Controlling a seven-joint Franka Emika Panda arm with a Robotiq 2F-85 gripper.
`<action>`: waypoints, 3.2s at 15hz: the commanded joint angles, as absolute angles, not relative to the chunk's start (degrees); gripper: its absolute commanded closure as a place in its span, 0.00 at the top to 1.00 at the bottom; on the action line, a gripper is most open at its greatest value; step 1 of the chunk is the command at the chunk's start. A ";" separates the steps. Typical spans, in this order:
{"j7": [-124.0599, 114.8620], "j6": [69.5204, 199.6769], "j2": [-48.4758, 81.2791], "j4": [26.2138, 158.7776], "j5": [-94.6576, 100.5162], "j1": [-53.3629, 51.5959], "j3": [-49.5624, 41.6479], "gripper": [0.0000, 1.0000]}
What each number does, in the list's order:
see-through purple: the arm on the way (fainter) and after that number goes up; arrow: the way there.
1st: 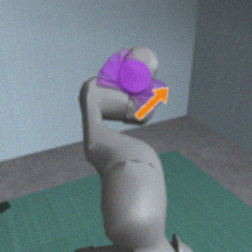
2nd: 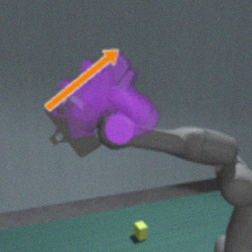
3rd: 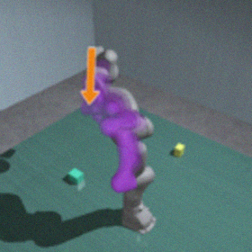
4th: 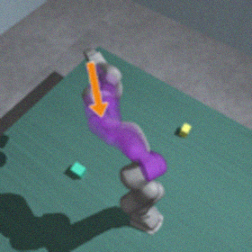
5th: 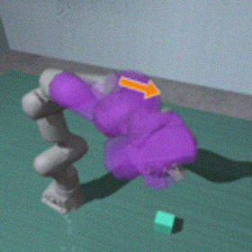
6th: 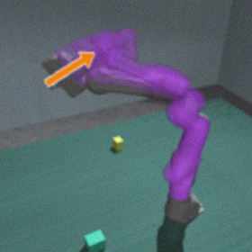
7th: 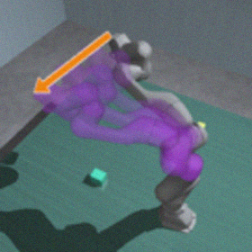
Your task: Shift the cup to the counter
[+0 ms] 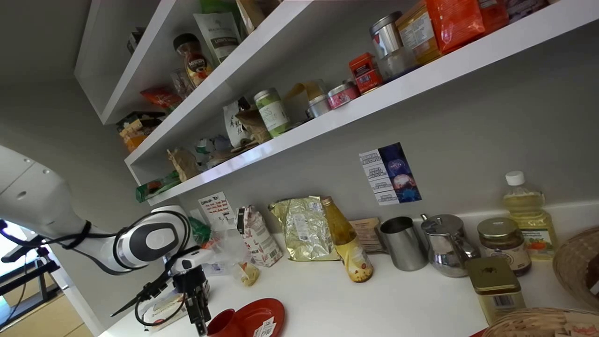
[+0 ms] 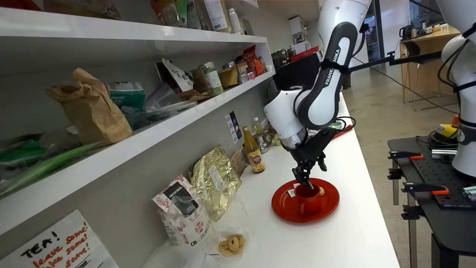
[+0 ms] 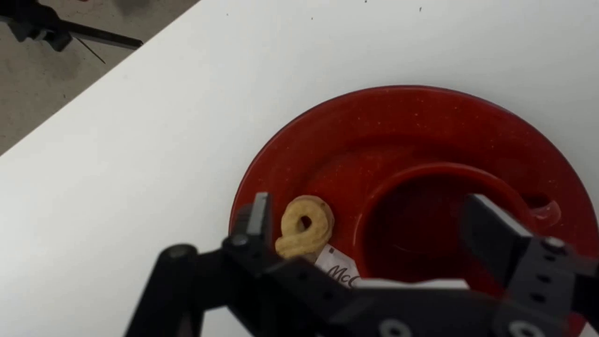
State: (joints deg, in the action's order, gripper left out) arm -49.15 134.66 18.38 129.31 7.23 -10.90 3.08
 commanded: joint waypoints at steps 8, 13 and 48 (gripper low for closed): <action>-52.24 134.67 21.34 127.03 11.17 -13.67 0.19 1.00; -54.67 134.62 22.79 126.05 14.35 -14.07 -1.04 1.00; -51.27 136.19 13.94 123.95 12.36 -8.00 -2.86 0.02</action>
State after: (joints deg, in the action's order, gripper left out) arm -52.33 134.90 15.45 123.49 11.25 -9.51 -1.59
